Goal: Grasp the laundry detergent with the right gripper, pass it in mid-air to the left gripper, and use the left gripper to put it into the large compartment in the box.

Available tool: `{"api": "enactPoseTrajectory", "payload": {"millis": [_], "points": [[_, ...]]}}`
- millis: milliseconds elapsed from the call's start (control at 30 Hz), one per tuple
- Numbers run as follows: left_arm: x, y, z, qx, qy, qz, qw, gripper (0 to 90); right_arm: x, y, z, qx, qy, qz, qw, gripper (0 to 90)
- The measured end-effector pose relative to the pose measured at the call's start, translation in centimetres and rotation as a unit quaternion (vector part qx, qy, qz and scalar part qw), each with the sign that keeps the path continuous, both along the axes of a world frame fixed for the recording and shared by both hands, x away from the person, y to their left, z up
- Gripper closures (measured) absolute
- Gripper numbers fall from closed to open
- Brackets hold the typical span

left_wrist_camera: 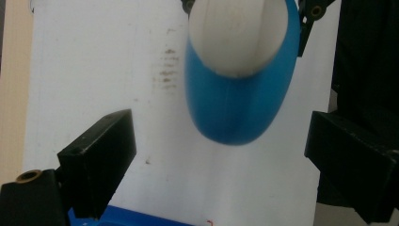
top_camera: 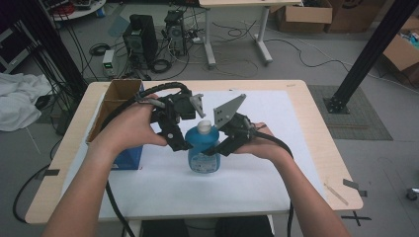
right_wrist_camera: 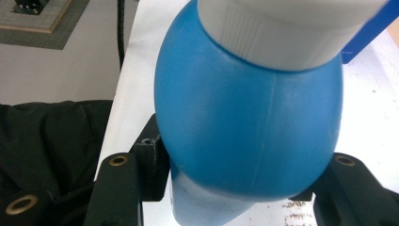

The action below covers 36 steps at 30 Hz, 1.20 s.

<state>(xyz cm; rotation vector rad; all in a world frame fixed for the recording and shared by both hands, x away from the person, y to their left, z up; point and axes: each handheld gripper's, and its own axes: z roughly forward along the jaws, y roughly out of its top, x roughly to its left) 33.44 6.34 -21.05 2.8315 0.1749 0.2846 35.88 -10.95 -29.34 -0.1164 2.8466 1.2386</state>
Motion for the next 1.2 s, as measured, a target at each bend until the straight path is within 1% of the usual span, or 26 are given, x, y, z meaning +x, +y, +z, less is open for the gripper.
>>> {"api": "enactPoseTrajectory", "payload": {"millis": [67, 167, 267, 433, 633, 967, 1200], "points": [[0.0, -0.3, 0.1, -0.003, 0.001, -0.003, 1.0000, 10.2, 0.0, 0.1, 0.0, 0.001, 0.002, 0.001, 1.0000, 45.7], [0.1, -0.7, 0.1, 0.005, 0.000, -0.007, 1.0000, 10.1, -0.1, 0.1, 0.1, 0.000, 0.000, 0.003, 1.0000, 45.7], [0.1, -1.1, 0.0, 0.005, 0.001, -0.009, 0.9999, 10.0, -0.1, 0.2, 0.0, 0.000, -0.002, 0.003, 1.0000, 45.7], [0.2, -1.7, -0.2, 0.010, 0.002, -0.014, 0.9999, 10.1, -0.2, 0.2, 0.1, 0.001, 0.001, 0.005, 1.0000, 45.8], [0.1, -2.4, -0.5, 0.018, 0.004, -0.021, 0.9996, 10.5, -0.4, 0.2, 0.1, 0.000, -0.001, 0.006, 1.0000, 46.1], [0.1, -2.6, -0.9, 0.020, 0.006, -0.023, 0.9995, 10.6, -0.4, 0.2, 0.0, 0.004, 0.000, 0.008, 1.0000, 46.2], [0.1, -2.8, -1.1, 0.017, 0.010, -0.025, 0.9995, 11.5, -0.5, 0.2, 0.1, 0.004, -0.001, 0.008, 1.0000, 46.2]]}}
